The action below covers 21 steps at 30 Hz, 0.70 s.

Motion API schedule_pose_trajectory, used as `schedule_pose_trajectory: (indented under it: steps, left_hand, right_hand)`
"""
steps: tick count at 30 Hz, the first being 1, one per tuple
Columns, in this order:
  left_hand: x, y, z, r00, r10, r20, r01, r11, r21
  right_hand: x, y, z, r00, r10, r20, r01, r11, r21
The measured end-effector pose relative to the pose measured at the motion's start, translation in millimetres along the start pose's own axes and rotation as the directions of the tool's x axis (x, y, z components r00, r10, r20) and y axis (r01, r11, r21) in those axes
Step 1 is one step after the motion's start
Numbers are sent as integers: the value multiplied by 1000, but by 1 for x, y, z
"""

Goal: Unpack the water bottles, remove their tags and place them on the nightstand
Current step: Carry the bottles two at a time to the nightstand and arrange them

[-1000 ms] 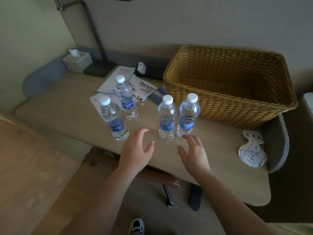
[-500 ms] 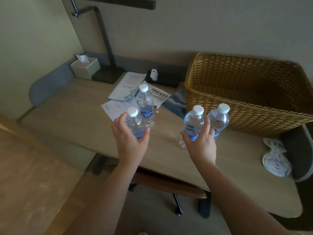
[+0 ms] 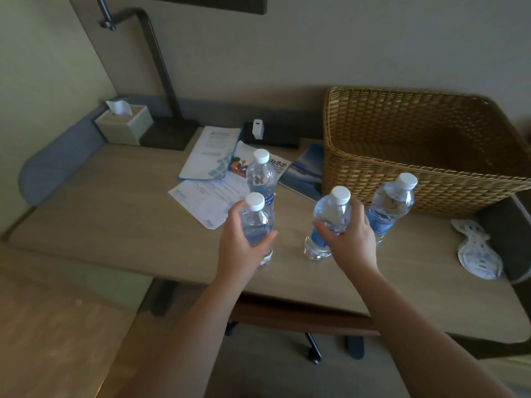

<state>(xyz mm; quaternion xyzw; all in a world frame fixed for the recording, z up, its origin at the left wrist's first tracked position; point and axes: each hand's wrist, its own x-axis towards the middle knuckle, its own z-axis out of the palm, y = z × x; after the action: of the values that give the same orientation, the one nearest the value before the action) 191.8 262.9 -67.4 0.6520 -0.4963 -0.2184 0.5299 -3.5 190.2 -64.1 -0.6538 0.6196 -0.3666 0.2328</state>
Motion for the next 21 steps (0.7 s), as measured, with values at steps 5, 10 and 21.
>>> schedule_pose_trajectory:
  steps: [5, 10, 21]
  left_hand:
    - [9, -3, -8, 998, 17, 57, -20, 999, 42]
    - [14, -7, -6, 996, -22, 86, 19, 999, 33]
    - [9, -2, 3, 997, -35, 63, 33, 999, 33]
  right_hand:
    - [-11, -8, 9, 994, -33, 99, 33, 999, 10]
    - [-13, -10, 12, 982, -74, 174, 49, 989, 140]
    - [-22, -7, 12, 992, -37, 119, 19, 989, 148]
